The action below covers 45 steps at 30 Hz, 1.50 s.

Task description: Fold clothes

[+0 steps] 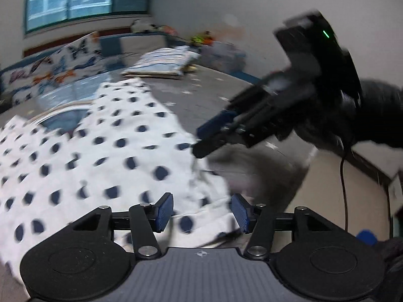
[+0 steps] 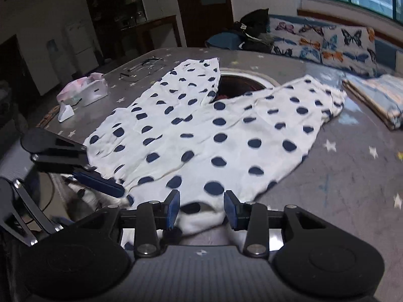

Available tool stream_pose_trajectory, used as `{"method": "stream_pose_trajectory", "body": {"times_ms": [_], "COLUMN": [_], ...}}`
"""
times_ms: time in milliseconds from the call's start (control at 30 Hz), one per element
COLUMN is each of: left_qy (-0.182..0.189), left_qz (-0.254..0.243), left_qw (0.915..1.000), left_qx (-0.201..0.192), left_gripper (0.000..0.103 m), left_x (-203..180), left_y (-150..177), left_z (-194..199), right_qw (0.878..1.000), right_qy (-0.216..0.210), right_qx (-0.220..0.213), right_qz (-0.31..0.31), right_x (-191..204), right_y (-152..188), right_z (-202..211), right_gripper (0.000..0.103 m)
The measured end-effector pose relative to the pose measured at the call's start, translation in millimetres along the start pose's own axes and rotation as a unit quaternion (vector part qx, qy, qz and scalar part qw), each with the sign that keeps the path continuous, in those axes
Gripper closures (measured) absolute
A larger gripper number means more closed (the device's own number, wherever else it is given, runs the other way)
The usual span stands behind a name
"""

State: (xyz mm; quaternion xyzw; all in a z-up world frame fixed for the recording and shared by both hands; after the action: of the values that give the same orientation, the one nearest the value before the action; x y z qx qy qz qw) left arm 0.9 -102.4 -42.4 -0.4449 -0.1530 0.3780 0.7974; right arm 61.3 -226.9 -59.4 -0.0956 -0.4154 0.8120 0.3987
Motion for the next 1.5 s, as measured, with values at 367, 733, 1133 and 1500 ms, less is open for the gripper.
{"method": "stream_pose_trajectory", "body": {"times_ms": [367, 733, 1133, 1500], "left_qy": [-0.005, -0.018, -0.060, -0.088], "left_qz": [-0.029, -0.047, -0.041, -0.051], "left_qw": [0.9995, 0.9987, 0.9972, 0.9947], "left_qx": [0.010, 0.002, -0.015, 0.008], "left_gripper": [0.046, 0.044, 0.045, 0.063], "left_x": [-13, -19, -18, -18], "left_y": [6, 11, -3, -1], "left_z": [-15, -13, -23, -36], "right_qw": [0.992, 0.980, 0.976, 0.988], "right_qy": [-0.072, -0.111, -0.133, -0.064], "right_qx": [0.039, 0.043, 0.021, -0.013], "right_qz": [-0.093, -0.156, -0.173, -0.143], "right_x": [13, 18, 20, 0], "right_y": [34, 35, 20, 0], "right_z": [-1, -17, -10, 15], "right_gripper": [0.066, 0.088, 0.086, 0.075]}}
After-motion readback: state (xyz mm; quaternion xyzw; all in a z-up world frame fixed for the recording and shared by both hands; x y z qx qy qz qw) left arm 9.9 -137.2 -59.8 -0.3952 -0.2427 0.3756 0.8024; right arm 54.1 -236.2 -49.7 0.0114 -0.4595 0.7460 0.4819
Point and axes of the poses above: each gripper's, at about its wrist camera, not at the fingertips, and z roughly against the way its jaws point, x to its left, y to its underside, the point moved 5 cm from there along -z, roughly the way its jaws point, and after that the axes turned 6 degrees about -x, right-handed, at the moved point
